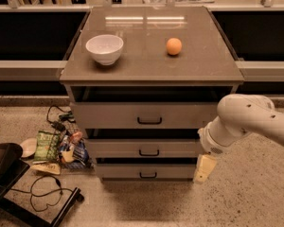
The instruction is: Open middle drawer
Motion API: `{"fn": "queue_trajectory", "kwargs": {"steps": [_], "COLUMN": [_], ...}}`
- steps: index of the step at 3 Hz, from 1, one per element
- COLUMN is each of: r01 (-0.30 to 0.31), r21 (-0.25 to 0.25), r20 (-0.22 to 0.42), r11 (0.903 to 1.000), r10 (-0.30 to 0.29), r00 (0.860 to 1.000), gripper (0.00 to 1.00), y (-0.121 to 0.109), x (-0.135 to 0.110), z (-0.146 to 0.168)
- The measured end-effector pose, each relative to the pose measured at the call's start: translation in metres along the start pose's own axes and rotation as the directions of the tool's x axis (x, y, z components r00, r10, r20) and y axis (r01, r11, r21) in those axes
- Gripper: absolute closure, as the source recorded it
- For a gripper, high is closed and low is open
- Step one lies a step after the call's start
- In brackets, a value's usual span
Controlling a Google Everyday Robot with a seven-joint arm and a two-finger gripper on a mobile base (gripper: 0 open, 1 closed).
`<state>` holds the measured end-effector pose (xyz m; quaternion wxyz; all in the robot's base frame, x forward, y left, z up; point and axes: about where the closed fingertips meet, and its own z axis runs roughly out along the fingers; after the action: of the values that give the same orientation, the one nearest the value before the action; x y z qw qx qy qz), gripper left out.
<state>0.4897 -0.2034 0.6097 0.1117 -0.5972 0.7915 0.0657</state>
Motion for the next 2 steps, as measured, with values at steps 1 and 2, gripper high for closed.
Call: {"fn": "queue_trajectory", "kwargs": {"steps": [1,2], "r01": [0.000,0.023], "r21": [-0.001,0.020], "r20": [0.000,0.017], "r11": [1.0000,0.9995], "r10": [0.000,-0.023], "r00": [1.000,1.000], "gripper": [0.00,0.00], "y": [0.000,-0.005], "x": [0.000,-0.005], "z": [0.000,0.029]}}
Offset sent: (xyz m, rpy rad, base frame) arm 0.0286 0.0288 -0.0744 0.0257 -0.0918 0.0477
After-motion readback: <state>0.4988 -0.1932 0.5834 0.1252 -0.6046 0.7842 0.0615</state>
